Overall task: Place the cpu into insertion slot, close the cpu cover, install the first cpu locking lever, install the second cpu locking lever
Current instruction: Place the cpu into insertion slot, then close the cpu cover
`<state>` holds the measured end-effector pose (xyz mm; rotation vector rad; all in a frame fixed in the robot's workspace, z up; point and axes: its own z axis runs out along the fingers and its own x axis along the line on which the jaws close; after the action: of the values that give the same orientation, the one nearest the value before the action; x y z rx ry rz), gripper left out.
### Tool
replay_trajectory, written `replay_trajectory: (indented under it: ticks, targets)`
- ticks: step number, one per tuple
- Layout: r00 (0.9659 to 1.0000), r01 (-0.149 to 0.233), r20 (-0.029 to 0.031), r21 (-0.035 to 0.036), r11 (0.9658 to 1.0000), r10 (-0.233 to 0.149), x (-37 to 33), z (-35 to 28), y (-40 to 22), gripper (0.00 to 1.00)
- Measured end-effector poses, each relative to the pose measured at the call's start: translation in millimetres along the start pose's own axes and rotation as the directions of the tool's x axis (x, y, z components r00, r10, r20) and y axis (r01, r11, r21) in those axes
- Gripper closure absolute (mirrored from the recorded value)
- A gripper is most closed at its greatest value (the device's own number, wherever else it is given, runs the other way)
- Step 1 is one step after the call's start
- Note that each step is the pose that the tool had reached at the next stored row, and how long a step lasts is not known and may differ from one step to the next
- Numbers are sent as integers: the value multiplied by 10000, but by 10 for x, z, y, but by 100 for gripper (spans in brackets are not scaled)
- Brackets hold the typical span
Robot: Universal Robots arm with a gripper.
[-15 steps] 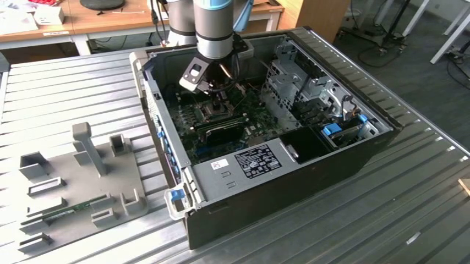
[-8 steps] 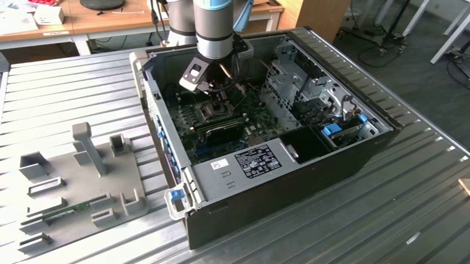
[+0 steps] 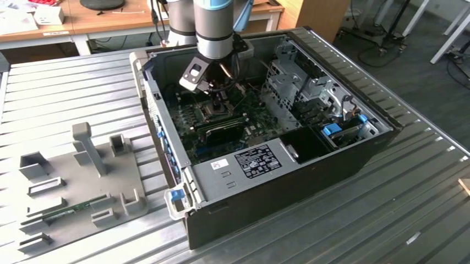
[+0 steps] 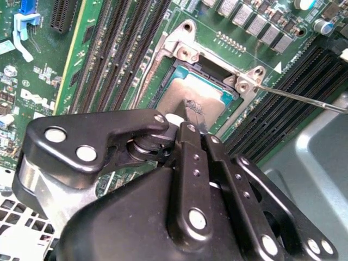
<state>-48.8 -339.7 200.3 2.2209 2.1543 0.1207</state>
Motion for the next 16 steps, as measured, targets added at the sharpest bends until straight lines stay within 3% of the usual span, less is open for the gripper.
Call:
replay_trajectory:
  ticks: [9, 16]
  targets:
    - [10000, 1, 19, 13, 10000, -1, 1, -166, 12, 90]
    - [10000, 1, 19, 12, 10000, -1, 1, -177, 13, 90]
